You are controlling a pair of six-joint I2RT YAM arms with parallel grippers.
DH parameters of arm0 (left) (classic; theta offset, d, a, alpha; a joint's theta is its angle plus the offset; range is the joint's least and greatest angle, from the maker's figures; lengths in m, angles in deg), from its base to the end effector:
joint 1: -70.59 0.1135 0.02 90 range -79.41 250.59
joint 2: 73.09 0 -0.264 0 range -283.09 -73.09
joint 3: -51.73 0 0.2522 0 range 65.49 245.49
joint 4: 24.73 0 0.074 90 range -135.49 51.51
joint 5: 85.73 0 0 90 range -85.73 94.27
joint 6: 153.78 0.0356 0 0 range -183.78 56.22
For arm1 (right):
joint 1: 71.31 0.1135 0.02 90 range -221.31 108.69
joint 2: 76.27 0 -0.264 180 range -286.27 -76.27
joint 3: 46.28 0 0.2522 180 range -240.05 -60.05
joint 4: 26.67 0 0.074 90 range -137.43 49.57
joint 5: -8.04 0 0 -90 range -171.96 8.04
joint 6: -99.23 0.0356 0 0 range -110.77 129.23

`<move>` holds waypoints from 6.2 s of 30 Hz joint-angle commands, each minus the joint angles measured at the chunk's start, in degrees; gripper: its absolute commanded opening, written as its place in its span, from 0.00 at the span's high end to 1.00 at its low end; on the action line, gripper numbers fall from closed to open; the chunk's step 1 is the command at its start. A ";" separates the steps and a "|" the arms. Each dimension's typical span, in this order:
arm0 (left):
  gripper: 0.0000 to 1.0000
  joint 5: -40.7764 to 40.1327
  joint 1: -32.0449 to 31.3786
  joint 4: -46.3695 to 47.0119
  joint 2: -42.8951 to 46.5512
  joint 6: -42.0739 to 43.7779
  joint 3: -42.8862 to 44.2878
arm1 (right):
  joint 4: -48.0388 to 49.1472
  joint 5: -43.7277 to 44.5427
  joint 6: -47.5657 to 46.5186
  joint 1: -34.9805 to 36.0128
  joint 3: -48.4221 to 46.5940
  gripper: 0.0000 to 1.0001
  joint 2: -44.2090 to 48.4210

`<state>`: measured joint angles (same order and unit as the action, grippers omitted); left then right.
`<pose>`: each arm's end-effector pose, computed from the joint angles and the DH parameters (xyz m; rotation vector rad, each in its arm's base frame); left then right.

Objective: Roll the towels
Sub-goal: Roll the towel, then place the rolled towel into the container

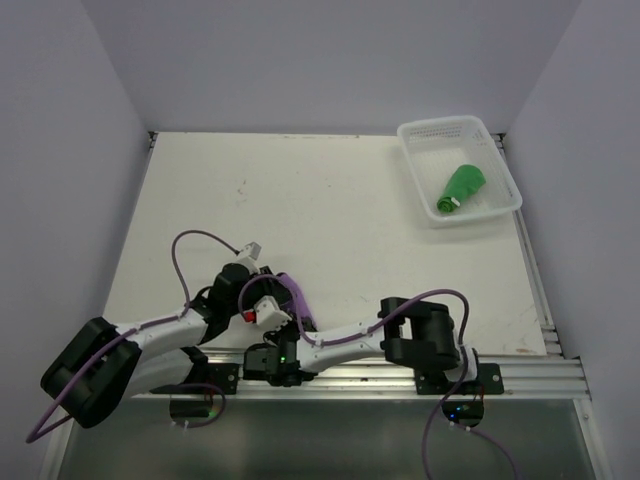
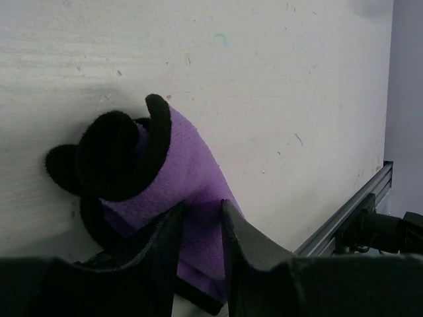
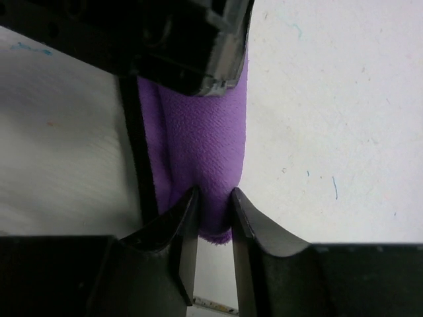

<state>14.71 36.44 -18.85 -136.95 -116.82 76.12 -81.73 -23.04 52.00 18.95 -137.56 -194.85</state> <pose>0.1529 -0.1115 0.1299 -0.2716 2.3335 -1.0230 0.0288 0.3828 0.1381 -0.7826 1.9783 -0.3484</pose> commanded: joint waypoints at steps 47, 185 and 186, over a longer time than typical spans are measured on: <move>0.67 -5.95 -0.30 -8.81 6.01 -1.11 -6.16 | 44.31 -52.42 7.70 -19.42 32.53 1.00 24.45; 0.56 -4.02 16.75 -33.43 -7.33 19.54 45.87 | 24.78 -35.26 -8.74 -25.82 22.42 1.00 28.40; 0.56 -5.06 16.84 -33.87 -7.51 20.68 46.40 | 24.51 -36.32 -9.79 -27.49 21.28 1.00 28.93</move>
<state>10.16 52.81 -47.46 -143.38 -101.89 118.41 -54.91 -57.31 46.42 -3.65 -111.44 -169.98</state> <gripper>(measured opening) 0.441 0.292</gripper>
